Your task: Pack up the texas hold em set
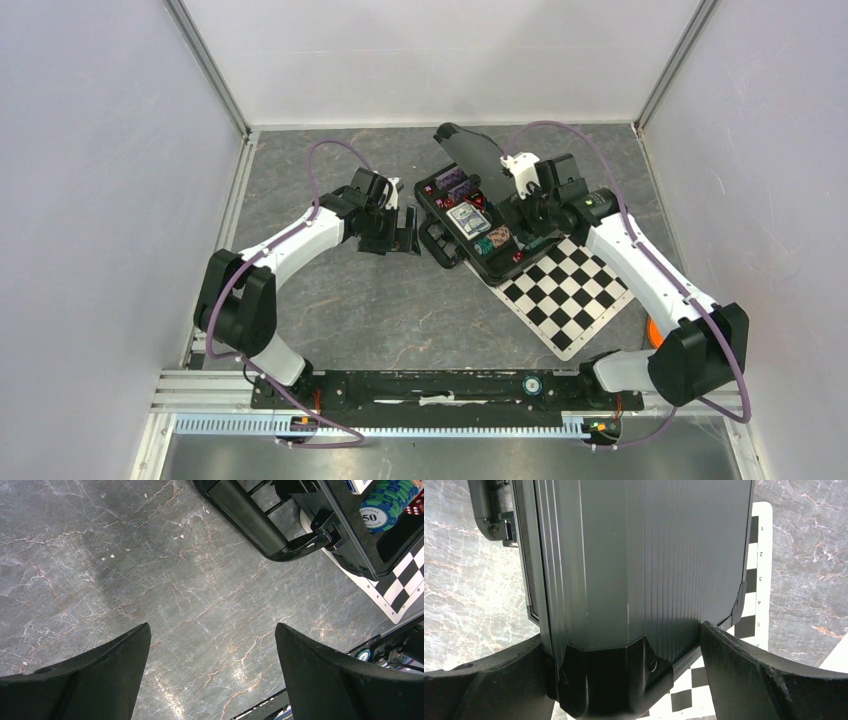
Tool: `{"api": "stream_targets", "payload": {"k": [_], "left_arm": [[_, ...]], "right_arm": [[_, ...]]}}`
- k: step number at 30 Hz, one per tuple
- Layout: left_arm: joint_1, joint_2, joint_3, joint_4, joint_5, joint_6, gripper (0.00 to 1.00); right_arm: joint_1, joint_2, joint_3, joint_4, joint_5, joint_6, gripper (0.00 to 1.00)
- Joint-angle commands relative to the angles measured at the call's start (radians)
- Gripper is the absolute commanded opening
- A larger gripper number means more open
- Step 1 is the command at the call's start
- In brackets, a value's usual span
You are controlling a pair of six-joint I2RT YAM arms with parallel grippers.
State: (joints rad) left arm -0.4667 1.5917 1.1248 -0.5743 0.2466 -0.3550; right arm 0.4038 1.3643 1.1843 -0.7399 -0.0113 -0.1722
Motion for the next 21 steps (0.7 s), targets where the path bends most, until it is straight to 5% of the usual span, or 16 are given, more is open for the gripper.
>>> {"api": "stream_targets", "payload": {"k": [1, 5, 7, 10, 15, 21], "left_arm": [[0.003, -0.006, 0.009, -0.002, 0.023, 0.0, 1.0], [0.003, -0.007, 0.003, -0.007, 0.019, 0.02, 1.0], [0.003, -0.008, 0.0, -0.007, 0.021, 0.024, 1.0], [0.003, -0.007, 0.0, -0.007, 0.024, 0.028, 1.0], [0.003, -0.027, -0.002, -0.008, 0.022, 0.037, 1.0], [0.003, -0.028, -0.005, -0.009, 0.017, 0.041, 1.0]], "right_arm": [[0.027, 0.063, -0.064, -0.096, -0.524, 0.329, 0.98], [0.022, 0.083, -0.023, -0.079, -0.449, 0.324, 0.98], [0.008, 0.078, 0.036, -0.087, -0.232, 0.327, 0.98], [-0.093, 0.007, 0.01, 0.046, -0.141, 0.351, 0.98], [-0.344, -0.131, -0.175, 0.306, -0.31, 0.414, 0.98], [-0.398, -0.104, -0.218, 0.372, -0.451, 0.393, 0.98]]}}
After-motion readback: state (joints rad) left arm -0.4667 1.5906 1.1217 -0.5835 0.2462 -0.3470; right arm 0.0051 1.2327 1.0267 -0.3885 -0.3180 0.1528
